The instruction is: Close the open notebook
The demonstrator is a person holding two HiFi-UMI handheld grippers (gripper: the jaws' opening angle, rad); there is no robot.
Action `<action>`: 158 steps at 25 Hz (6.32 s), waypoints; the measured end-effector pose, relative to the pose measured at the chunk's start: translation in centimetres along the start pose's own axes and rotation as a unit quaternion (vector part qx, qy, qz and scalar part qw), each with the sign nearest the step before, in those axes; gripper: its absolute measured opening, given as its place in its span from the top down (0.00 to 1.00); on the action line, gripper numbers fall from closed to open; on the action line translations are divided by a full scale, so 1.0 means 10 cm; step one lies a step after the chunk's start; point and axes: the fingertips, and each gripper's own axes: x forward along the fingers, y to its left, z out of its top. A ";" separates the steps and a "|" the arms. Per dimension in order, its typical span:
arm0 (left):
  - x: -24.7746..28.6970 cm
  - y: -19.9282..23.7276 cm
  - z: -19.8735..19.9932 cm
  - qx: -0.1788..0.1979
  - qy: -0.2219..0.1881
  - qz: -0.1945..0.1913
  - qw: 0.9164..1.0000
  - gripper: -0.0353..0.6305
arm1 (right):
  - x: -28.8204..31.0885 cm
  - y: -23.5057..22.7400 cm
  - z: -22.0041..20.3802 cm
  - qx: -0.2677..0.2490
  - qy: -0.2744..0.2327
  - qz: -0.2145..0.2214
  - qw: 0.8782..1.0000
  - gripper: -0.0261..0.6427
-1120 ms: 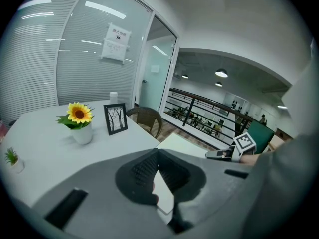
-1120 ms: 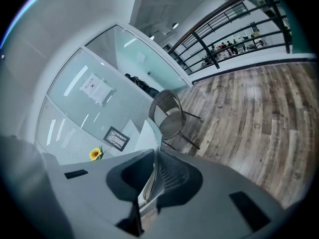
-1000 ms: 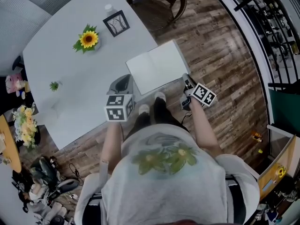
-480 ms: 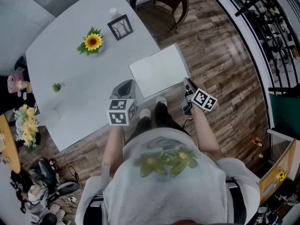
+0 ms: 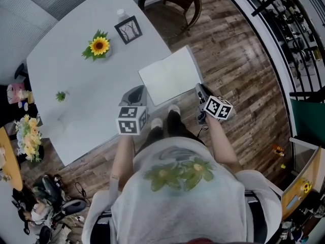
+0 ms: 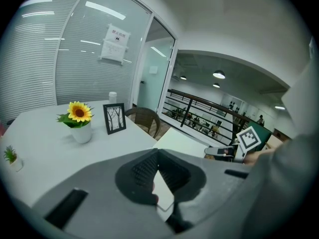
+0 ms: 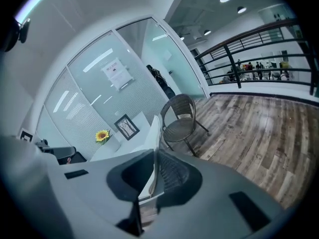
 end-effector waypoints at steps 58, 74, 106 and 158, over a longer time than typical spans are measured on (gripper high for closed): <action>-0.20 -0.06 -0.20 0.006 0.001 -0.035 0.999 0.94 | -0.11 0.91 -0.30 -0.205 0.022 0.023 0.978 0.89; -0.23 -0.02 -0.23 -0.006 0.001 -0.029 1.000 0.94 | -0.08 1.10 -0.44 -0.262 0.042 0.041 0.963 0.89; -0.29 0.10 -0.42 -0.025 0.013 -0.022 0.999 0.94 | 0.06 1.39 -0.79 -0.353 0.093 0.074 0.928 0.89; -0.33 0.18 -0.71 -0.066 0.029 0.008 0.997 0.94 | 0.37 1.49 -1.43 -0.388 0.192 0.115 0.894 0.89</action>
